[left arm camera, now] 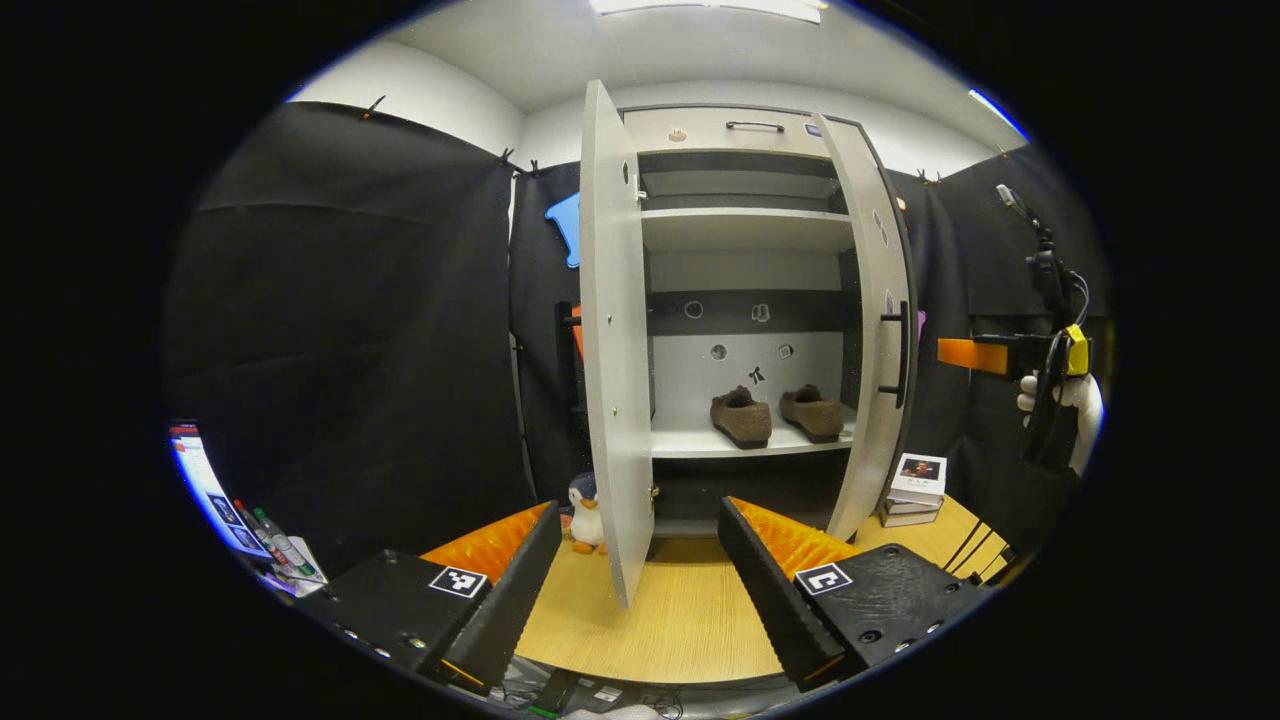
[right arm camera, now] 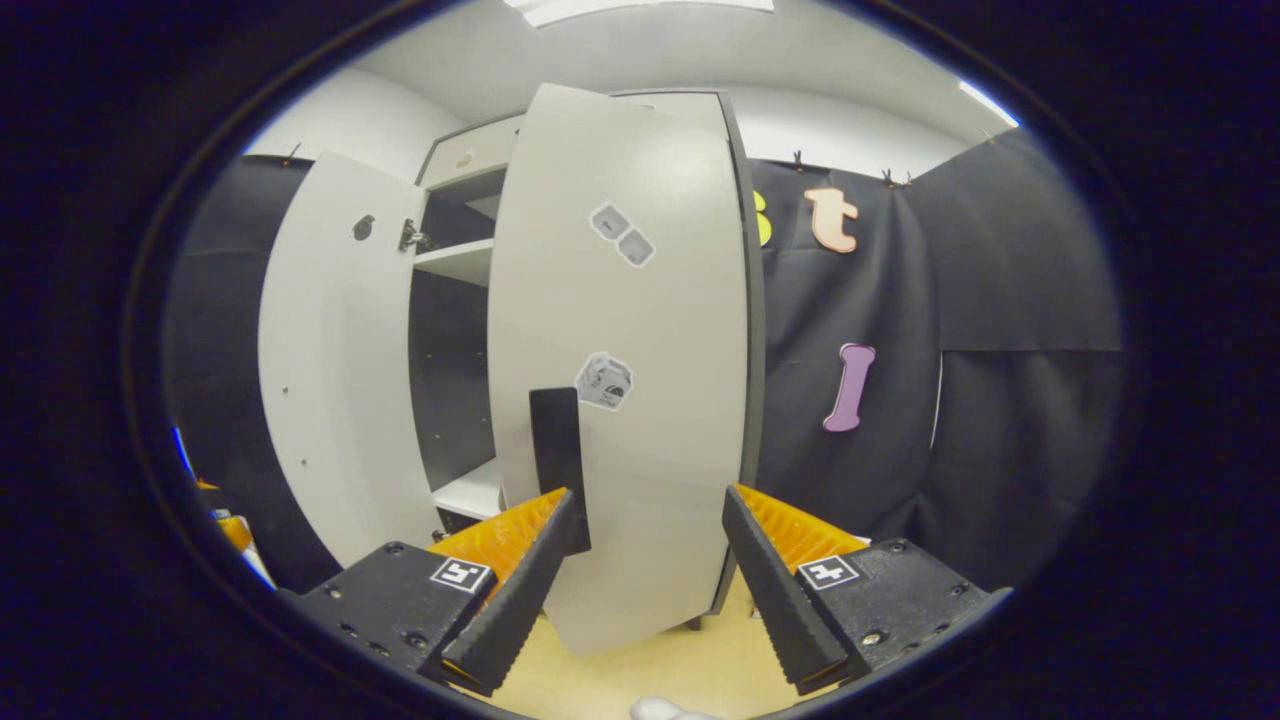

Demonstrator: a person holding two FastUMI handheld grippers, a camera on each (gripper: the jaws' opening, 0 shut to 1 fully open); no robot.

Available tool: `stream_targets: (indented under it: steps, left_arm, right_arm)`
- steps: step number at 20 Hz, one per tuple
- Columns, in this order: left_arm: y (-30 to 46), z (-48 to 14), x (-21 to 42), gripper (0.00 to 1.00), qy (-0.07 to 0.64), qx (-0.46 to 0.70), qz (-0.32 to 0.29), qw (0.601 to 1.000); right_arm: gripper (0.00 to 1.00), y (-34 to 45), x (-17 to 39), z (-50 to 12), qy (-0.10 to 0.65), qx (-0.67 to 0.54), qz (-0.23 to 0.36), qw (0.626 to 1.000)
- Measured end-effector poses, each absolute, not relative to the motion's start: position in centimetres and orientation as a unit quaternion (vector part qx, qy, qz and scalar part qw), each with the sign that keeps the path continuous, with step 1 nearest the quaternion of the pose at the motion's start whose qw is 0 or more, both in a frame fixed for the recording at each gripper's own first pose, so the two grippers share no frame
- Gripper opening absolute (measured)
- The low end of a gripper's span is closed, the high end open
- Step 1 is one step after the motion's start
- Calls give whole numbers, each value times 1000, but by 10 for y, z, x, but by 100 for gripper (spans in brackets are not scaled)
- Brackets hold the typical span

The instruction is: Grab one shoe with the right hand and put it into the shoe cabinet, grab the other shoe with the left hand and put it into the shoe cabinet; then close the right door with the right hand and the left door with the left hand.

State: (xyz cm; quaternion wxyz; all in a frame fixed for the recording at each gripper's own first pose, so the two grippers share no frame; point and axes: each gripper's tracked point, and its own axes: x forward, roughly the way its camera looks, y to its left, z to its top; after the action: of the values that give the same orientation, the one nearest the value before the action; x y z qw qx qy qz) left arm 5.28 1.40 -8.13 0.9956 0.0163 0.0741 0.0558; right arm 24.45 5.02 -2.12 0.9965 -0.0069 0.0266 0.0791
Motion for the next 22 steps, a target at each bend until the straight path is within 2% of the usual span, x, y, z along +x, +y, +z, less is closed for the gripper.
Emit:
stream_targets:
  steps: [9,15,22]
  left_arm:
    - [57,-77,77,96,64,33,9,997]
    - [105,-57,117,96,36,37,22,998]
    - [167,-20,178,96,17,64,73,995]
  right_arm:
    - [94,62,138,-36,21,8,40,999]
    - [96,76,84,-61,47,1,37,998]
    - [97,72,43,-79,60,-3,20,998]
